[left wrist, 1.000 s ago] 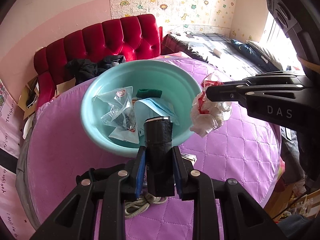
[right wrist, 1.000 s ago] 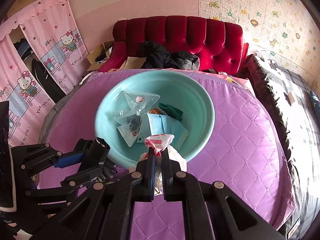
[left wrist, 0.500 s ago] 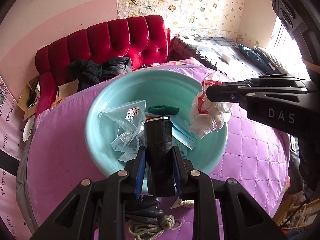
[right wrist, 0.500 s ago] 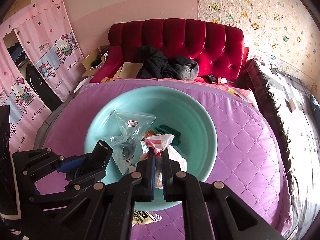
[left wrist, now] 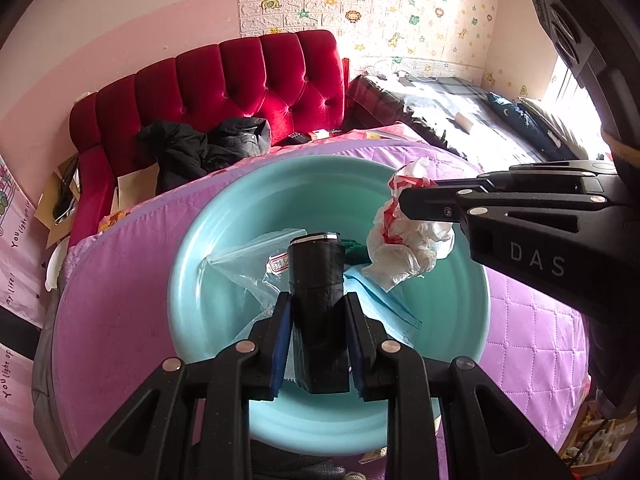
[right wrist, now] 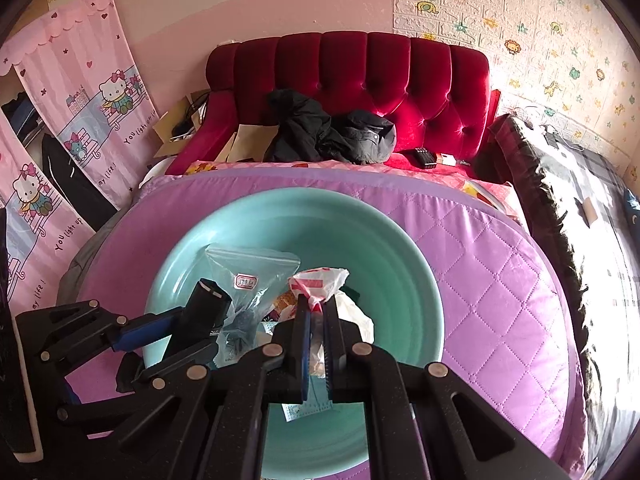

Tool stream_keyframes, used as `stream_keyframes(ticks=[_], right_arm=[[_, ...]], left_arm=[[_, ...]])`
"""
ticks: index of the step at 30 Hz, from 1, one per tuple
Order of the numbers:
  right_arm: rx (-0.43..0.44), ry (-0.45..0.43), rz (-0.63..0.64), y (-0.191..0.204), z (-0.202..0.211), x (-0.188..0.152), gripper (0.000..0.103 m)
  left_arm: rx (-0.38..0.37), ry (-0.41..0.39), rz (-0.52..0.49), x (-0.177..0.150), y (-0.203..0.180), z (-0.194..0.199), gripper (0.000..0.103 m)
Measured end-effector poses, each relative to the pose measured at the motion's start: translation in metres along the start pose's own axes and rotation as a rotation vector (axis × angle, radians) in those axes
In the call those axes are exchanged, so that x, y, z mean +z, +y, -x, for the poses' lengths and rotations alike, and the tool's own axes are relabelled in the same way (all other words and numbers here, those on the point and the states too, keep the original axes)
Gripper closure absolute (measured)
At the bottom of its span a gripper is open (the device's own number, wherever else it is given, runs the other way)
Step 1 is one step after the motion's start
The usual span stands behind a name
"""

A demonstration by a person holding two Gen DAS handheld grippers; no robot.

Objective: Organize soft objects
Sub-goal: 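Carry the flashlight and tissue over the teal basin with both tools, then open both tools to drop the flashlight and tissue into the basin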

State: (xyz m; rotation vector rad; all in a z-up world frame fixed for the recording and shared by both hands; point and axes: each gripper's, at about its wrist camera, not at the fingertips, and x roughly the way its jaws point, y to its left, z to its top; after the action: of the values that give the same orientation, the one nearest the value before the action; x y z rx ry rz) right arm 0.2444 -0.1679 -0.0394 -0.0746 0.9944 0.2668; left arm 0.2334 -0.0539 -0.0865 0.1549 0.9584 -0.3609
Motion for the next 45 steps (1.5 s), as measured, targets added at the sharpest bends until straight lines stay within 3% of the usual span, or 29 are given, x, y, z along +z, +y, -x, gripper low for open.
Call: stream_keyframes(ticks=[12, 28, 30, 31, 33, 34, 36, 38, 40, 45], right_arm=[[-0.009, 0.015, -0.021, -0.009, -0.029, 0.015, 0.099], [0.004, 0.048, -0.026, -0.011, -0.040, 0.026, 0.094], [0.003, 0.049, -0.031, -0.011, -0.040, 0.027, 0.083], [0.002, 0.046, -0.033, -0.011, -0.038, 0.027, 0.072], [0.002, 0.041, -0.033, -0.011, -0.036, 0.028, 0.062], [-0.005, 0.038, -0.032, -0.011, -0.035, 0.028, 0.056], [-0.013, 0.035, -0.034, -0.010, -0.034, 0.028, 0.039], [-0.015, 0.027, -0.044, -0.011, -0.032, 0.028, 0.013], [-0.026, 0.017, -0.051, -0.012, -0.030, 0.027, 0.000], [-0.052, 0.004, -0.051, -0.012, -0.023, 0.021, 0.000]], left_arm=[[0.025, 0.016, 0.012, 0.009, 0.005, -0.028, 0.075], [0.056, 0.020, 0.004, 0.014, 0.004, -0.034, 0.071], [0.069, 0.020, 0.002, 0.014, 0.004, -0.034, 0.063], [0.077, 0.019, 0.001, 0.014, 0.004, -0.034, 0.059], [0.085, 0.014, 0.001, 0.014, 0.004, -0.034, 0.036], [0.089, 0.009, 0.001, 0.014, 0.005, -0.033, 0.029], [0.090, 0.003, 0.006, 0.013, 0.005, -0.032, 0.005], [0.090, -0.004, 0.009, 0.013, 0.006, -0.030, 0.000], [0.102, -0.014, 0.008, 0.012, 0.005, -0.028, 0.000], [0.111, -0.018, 0.017, 0.008, 0.006, -0.022, 0.000]])
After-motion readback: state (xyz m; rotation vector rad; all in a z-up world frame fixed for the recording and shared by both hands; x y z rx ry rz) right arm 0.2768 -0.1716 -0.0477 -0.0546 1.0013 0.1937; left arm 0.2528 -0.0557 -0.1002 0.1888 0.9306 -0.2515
